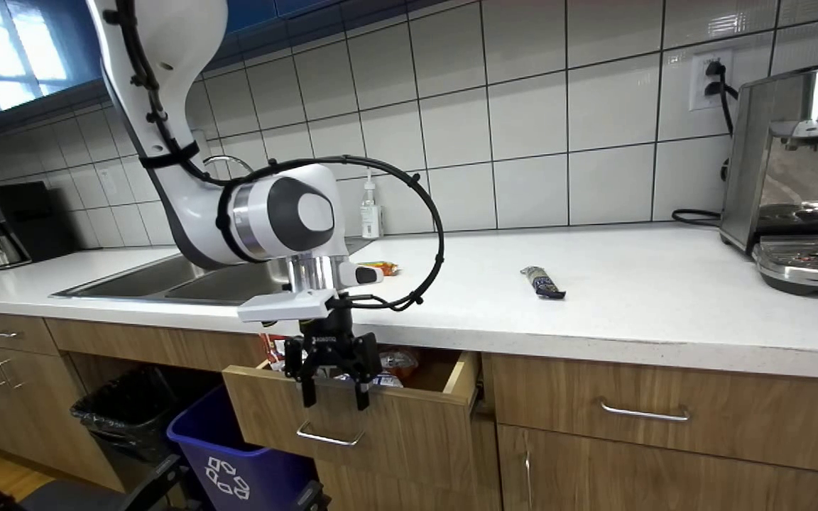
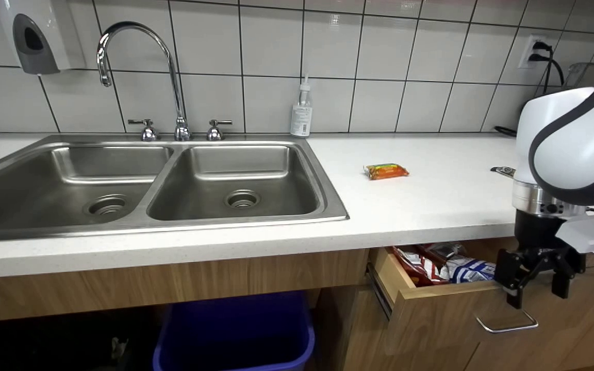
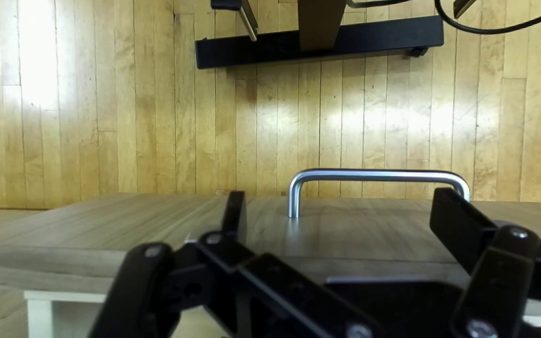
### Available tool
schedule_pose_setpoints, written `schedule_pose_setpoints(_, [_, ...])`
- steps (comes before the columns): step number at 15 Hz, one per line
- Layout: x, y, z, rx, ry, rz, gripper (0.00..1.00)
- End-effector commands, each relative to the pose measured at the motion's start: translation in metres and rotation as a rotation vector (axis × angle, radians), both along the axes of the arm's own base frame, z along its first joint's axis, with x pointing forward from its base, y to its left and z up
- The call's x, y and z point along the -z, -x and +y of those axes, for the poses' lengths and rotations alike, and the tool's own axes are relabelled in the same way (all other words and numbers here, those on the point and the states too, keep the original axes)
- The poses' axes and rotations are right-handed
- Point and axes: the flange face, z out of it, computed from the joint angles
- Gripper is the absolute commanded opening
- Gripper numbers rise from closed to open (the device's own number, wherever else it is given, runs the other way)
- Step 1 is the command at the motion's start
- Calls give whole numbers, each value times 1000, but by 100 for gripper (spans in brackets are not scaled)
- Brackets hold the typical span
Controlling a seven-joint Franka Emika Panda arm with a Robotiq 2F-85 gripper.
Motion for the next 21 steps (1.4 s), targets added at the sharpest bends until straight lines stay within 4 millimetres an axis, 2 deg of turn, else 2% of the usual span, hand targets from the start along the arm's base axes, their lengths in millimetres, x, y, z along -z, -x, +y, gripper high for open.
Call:
schedule_pose_setpoints(1, [0,-23,-12,-12,-7,-8,100])
schedule_pose_setpoints(21, [1,-72,-12,-42,-9,3,100])
